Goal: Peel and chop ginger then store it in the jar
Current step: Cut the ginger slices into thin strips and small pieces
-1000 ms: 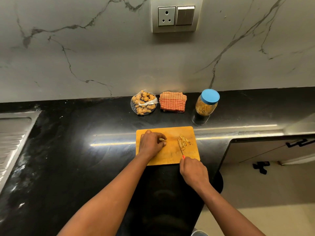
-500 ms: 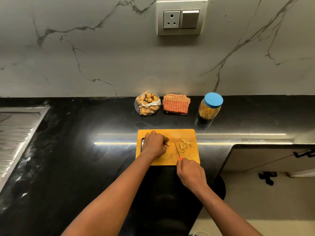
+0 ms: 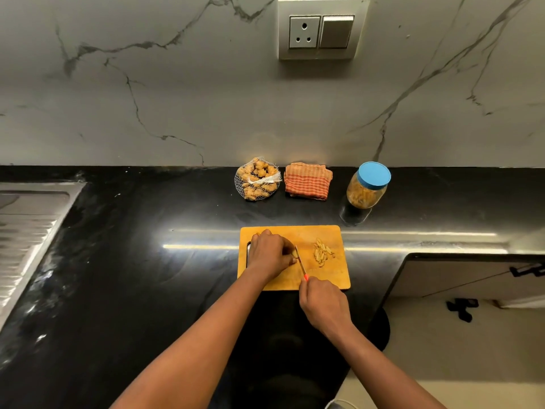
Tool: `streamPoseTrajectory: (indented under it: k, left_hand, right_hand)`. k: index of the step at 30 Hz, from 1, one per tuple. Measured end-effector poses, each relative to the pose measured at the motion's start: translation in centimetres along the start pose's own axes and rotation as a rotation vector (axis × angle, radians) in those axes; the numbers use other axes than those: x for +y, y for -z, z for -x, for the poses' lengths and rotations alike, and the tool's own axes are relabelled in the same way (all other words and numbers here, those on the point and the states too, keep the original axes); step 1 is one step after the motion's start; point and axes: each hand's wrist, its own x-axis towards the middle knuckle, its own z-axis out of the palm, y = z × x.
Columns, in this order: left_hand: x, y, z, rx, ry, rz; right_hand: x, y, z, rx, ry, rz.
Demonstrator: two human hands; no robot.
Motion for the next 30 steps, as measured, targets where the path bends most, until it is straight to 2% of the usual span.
streamPoseTrajectory:
  k: [7, 16, 30]
  left_hand:
    - [-0.1, -0.5, 0.2, 0.065, 0.017, 0.027]
    - [0.4, -0.3, 0.2, 0.055, 0.009, 0.050]
    - [-1.7, -2.2, -0.1, 0.086, 0.029, 0.311]
  right_hand:
    - [0.1, -0.1, 0.0, 0.035, -0.005, 0.042]
    - [0.4, 0.1, 0.0, 0.043, -0.021, 0.057]
    - [0.4, 0.0, 0.1, 0.020, -0.019, 0.027]
